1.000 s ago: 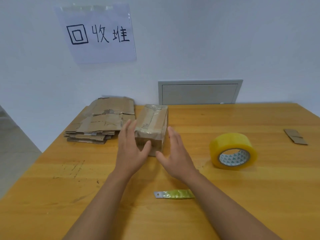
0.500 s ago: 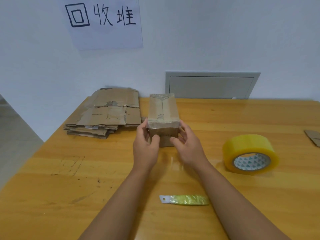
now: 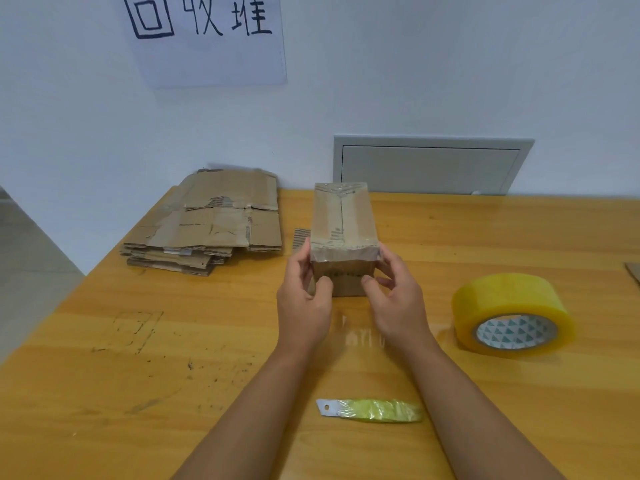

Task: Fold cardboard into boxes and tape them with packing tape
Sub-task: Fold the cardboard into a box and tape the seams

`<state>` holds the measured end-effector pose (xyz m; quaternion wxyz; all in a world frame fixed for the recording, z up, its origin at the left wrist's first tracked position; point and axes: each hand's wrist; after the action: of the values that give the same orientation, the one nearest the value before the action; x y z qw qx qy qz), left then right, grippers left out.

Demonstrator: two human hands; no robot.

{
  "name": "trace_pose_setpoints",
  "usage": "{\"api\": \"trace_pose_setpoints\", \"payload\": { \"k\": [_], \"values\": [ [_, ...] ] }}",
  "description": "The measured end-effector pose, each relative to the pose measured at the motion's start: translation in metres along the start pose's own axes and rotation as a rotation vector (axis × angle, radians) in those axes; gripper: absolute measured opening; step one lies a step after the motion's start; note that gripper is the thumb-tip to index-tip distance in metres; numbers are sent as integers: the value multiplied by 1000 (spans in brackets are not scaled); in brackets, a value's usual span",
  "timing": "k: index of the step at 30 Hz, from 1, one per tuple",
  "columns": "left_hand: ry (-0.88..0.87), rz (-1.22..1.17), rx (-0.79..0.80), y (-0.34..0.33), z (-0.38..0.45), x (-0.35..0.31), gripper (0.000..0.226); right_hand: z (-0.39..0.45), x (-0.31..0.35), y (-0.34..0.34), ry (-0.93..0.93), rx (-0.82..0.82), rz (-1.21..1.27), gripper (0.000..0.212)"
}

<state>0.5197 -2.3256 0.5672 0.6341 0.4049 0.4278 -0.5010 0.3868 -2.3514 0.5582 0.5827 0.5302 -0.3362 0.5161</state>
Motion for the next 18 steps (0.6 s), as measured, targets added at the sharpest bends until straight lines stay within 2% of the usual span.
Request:
{"api": "trace_pose_setpoints", "payload": {
  "k": [9,15,18],
  "values": [
    [-54,-80,-24,0,-4,5,47,3,-9,15,74,-68,72,49],
    [55,-252,-81,12,2,2,36,5,-4,17,46,-90,188,35],
    [75,-219,-49,18,5,2,26,4,-1,20,57,-102,223,26]
  ]
}}
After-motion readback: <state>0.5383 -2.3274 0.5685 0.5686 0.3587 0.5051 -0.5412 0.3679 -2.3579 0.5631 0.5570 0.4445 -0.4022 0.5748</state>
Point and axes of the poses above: each hand's wrist, its own z-axis towards the middle knuckle, its own y-axis out of the back of the hand, x = y × z, and after that the axes turned 11 degrees about x, right-handed
